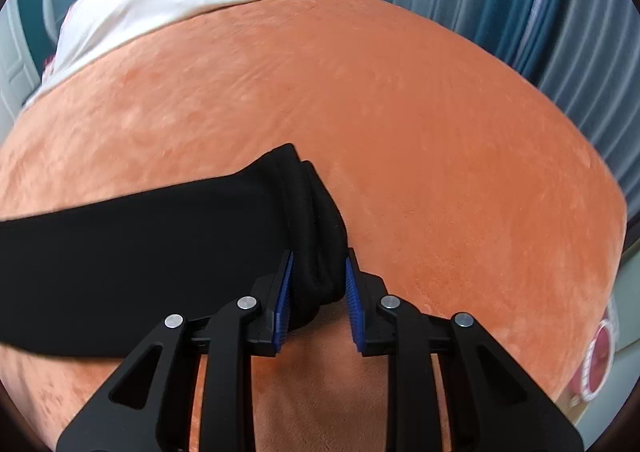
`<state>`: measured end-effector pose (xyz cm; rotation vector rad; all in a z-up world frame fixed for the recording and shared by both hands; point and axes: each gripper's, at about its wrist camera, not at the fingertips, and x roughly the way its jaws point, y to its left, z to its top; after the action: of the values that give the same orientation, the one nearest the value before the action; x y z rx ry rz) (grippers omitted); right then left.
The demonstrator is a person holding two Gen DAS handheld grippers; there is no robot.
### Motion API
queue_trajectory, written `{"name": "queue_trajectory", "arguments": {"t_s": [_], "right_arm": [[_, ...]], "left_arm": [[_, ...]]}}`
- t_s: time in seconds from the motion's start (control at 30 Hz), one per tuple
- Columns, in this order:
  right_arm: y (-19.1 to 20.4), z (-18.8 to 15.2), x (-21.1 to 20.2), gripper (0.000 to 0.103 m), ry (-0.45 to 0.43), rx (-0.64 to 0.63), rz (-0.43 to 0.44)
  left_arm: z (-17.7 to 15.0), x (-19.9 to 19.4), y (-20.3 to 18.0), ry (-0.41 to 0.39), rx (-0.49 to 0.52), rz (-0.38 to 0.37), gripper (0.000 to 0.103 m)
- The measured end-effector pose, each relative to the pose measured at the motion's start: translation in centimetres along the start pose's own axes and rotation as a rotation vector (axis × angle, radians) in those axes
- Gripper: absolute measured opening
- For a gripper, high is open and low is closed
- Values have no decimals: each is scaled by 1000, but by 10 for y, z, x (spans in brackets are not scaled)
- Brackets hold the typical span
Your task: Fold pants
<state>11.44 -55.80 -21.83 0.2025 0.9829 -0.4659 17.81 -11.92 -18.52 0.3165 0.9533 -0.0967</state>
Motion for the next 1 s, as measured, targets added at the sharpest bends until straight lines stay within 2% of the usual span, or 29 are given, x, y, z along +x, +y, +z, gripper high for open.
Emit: {"name": "queue_trajectory", "arguments": {"t_s": [0.13,0.23,0.4,0.43,0.57,0.77,0.83,1.0], "right_arm": [[1,-5,14,33,38,-7,-37],[-3,-9,17,24,32,8,-9],[-1,-7,16,25,29,27,3],[-3,-8,13,30,24,43,8],[-13,-16,-1,38,2,117,10],[-22,-33,-8,53,28,208,72],[-24,-36,-7,66,35,233,87],[-43,-37,11,72,54,397,184]], "left_arm": [[0,-1,-1,1,3,-4,98],[0,-1,-2,-2,11,-1,98],[0,2,-2,4,4,1,98],[0,2,-2,5,3,1,98],[0,2,-3,9,0,1,98],[-1,1,-4,11,4,0,98],[-1,1,-4,10,5,-2,98],[-2,1,-3,8,5,-1,98]]}}
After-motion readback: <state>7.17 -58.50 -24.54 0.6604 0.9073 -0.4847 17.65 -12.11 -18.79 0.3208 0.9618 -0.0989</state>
